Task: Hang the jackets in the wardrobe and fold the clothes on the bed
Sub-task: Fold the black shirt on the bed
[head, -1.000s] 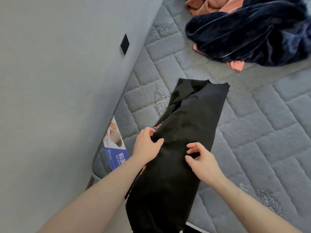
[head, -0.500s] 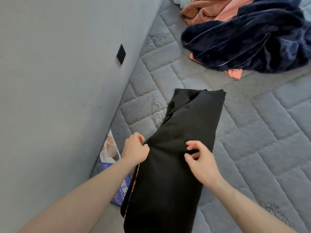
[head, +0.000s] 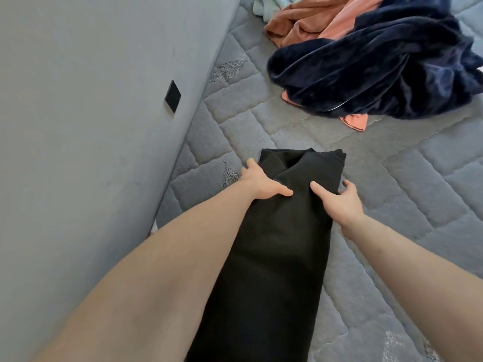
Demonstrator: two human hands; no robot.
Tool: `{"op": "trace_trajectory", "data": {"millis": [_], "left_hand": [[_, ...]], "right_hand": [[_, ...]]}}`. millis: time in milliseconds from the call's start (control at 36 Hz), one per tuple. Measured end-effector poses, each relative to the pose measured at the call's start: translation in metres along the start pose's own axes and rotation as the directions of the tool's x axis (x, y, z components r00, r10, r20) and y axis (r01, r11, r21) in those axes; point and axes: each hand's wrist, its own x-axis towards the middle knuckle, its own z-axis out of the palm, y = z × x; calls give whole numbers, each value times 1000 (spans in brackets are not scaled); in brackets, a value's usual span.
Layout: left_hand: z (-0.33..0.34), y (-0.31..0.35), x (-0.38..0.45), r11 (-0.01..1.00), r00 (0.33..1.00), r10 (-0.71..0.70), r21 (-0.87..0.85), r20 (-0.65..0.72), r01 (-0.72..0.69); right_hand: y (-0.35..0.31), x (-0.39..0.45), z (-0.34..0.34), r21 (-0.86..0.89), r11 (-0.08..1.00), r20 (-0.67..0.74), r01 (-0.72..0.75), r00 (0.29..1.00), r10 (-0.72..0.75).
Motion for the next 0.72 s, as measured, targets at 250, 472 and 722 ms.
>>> {"op": "trace_trajectory", "data": {"millis": [250, 472, 722], "left_hand": [[-10, -4, 1, 978, 977, 165, -151, 136, -144], [-32, 20, -20, 920, 915, 390, 14, -104, -391], [-67, 58, -49, 745, 581, 613, 148, -535, -651]], "right_hand": [[-8, 17, -12, 240, 971, 205, -17, 978, -34], [-47, 11, -38, 160, 921, 24, 355, 931, -363], [-117, -14, -68, 105, 667, -128, 737, 675, -726]]}}
